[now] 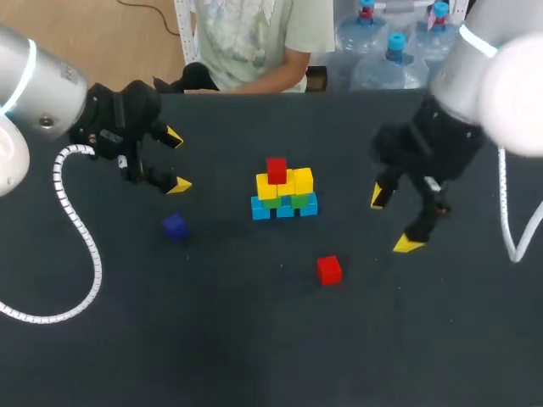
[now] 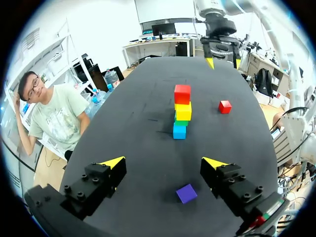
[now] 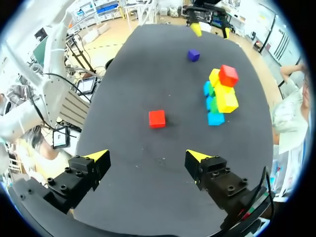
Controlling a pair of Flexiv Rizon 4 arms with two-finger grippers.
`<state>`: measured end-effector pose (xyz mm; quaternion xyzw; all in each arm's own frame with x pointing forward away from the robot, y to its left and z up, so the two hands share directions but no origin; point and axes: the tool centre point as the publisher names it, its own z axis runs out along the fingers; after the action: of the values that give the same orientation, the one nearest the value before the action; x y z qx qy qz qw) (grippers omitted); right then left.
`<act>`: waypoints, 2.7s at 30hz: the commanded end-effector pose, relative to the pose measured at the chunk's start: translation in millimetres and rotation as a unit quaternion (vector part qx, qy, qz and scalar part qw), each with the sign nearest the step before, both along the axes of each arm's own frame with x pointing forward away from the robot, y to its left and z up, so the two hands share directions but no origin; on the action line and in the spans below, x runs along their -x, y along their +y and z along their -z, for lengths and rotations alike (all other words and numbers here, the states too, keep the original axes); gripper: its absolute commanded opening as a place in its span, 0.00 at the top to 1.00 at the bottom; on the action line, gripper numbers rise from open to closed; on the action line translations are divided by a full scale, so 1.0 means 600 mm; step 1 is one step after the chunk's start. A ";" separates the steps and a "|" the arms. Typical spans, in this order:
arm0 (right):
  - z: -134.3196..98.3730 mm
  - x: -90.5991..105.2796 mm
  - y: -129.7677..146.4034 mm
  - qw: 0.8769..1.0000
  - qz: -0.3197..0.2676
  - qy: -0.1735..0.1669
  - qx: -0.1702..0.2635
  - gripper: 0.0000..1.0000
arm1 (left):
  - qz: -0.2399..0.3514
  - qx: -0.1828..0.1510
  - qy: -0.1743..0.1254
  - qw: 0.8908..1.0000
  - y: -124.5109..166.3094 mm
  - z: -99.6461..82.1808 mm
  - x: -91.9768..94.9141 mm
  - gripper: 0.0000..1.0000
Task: Place the blue cubes, place green cubes on the blue cubes, place the yellow cubes on the green cubes, then place the red cubes on the yellow cubes, and place purple cube on the red cubes.
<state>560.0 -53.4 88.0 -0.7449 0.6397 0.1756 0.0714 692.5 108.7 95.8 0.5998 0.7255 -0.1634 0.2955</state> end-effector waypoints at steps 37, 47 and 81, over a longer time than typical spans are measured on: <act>0.105 0.045 0.117 0.995 -0.043 -0.008 0.093 0.00 | 0.001 0.001 -0.001 1.000 0.001 0.001 -0.001 0.00; 0.122 0.039 0.122 0.994 -0.047 -0.014 0.103 0.00 | 0.001 0.001 -0.001 1.000 0.001 0.001 -0.001 0.00; 0.142 0.011 0.128 0.988 -0.044 -0.031 0.143 0.00 | 0.001 0.001 -0.001 1.000 0.001 0.001 -0.001 0.00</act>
<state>552.2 20.4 5.3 -0.7801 0.6220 0.0638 -0.0214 692.5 108.6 95.8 0.5998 0.7255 -0.1634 0.2955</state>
